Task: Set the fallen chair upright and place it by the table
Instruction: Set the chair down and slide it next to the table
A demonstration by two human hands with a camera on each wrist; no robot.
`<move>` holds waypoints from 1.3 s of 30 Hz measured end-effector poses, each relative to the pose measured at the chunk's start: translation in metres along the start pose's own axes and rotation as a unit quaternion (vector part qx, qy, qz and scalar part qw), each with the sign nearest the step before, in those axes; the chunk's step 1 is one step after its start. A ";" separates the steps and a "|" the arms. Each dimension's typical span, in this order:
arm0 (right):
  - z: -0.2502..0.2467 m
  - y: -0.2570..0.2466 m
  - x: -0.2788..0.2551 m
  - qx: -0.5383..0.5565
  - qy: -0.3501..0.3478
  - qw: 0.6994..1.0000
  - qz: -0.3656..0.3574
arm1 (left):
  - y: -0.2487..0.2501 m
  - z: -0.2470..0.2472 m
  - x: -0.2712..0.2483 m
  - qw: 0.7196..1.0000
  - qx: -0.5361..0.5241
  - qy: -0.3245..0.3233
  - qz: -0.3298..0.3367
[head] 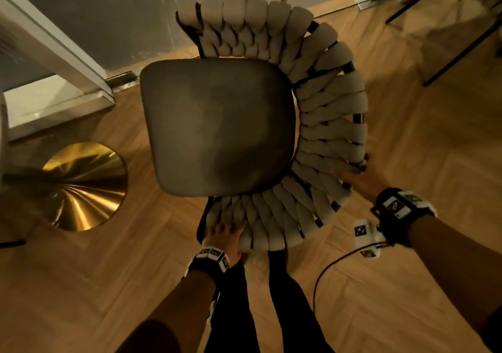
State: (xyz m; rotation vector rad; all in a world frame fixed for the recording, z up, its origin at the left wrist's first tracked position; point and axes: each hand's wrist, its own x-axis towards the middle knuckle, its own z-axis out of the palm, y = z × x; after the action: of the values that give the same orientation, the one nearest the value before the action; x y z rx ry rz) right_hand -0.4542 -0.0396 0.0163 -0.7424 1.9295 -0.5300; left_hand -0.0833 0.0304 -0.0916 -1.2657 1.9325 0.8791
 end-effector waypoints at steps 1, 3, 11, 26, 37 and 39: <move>0.010 0.011 -0.008 0.022 -0.007 1.000 0.021 | 0.001 0.003 0.001 1.000 -0.002 0.019 -0.003; 0.033 0.027 -0.023 0.065 -0.059 0.993 0.076 | 0.000 0.007 0.004 0.998 0.002 0.054 -0.012; 0.072 0.063 0.000 0.207 -0.091 0.963 0.147 | 0.006 -0.020 0.002 0.990 0.039 0.135 -0.030; 0.069 0.018 0.053 0.174 -0.163 0.964 0.118 | 0.000 -0.081 -0.030 0.990 -0.007 0.133 -0.050; 0.048 -0.009 -0.009 -0.209 -0.054 0.973 -0.075 | 0.023 -0.076 -0.077 0.977 -0.054 0.195 -0.063; 0.053 -0.009 -0.049 -0.312 -0.052 0.941 -0.122 | 0.036 -0.073 -0.092 0.967 -0.096 0.227 -0.063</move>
State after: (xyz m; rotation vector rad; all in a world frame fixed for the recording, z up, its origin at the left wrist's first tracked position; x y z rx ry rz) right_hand -0.3874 -0.0148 0.0292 -1.3953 1.9232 -0.0024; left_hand -0.0995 0.0273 0.0302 -1.8129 2.1157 0.7726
